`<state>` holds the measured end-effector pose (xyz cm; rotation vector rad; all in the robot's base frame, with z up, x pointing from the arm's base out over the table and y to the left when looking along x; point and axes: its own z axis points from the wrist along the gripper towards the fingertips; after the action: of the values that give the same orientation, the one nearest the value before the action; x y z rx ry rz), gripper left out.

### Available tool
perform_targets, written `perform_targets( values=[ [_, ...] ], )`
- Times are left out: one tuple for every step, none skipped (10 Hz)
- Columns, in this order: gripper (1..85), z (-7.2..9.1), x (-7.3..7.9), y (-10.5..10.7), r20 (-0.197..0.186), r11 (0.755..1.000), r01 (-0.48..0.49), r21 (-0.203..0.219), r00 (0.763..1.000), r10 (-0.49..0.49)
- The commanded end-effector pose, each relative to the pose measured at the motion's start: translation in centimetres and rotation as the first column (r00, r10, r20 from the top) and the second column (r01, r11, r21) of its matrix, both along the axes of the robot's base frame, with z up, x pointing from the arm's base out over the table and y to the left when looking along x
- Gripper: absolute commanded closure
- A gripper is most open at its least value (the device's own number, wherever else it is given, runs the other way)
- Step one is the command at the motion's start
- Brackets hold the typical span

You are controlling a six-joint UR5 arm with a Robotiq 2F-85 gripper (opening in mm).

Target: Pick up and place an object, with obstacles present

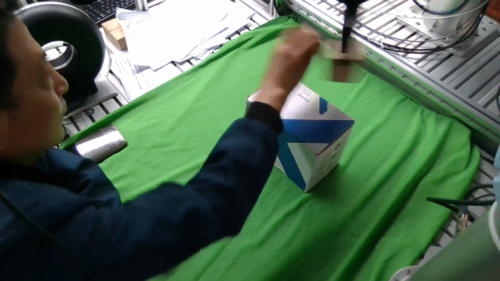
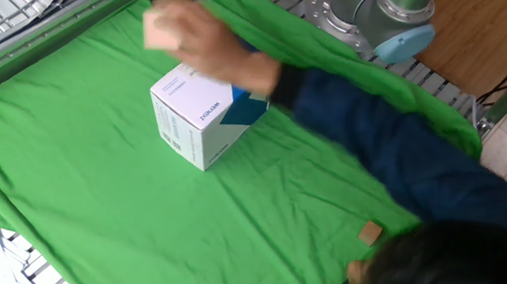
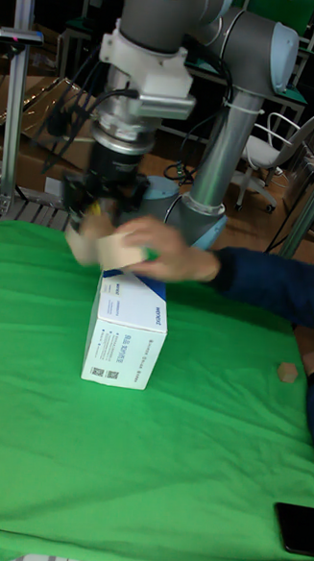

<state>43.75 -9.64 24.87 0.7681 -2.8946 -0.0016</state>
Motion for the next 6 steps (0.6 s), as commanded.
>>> perform_targets(
  values=[
    [84.3, 0.9, 0.1, 2.2, -0.012, 0.999, 0.037, -0.026, 0.999, -0.037],
    [84.3, 0.1, 0.4, 2.6, 0.004, 0.999, 0.033, -0.017, 0.999, -0.033],
    [84.3, -0.5, 1.0, 3.6, 0.007, 0.999, 0.038, -0.001, 0.999, -0.038],
    [84.3, -1.3, 1.6, 5.7, 0.000, 0.995, 0.091, 0.029, 0.996, -0.091],
    [84.3, -1.5, 1.8, 6.8, 0.004, 0.993, 0.114, 0.021, 0.993, -0.114],
    [84.3, -1.3, 1.9, 7.1, 0.003, 0.993, 0.118, 0.016, 0.993, -0.118]
  ],
)
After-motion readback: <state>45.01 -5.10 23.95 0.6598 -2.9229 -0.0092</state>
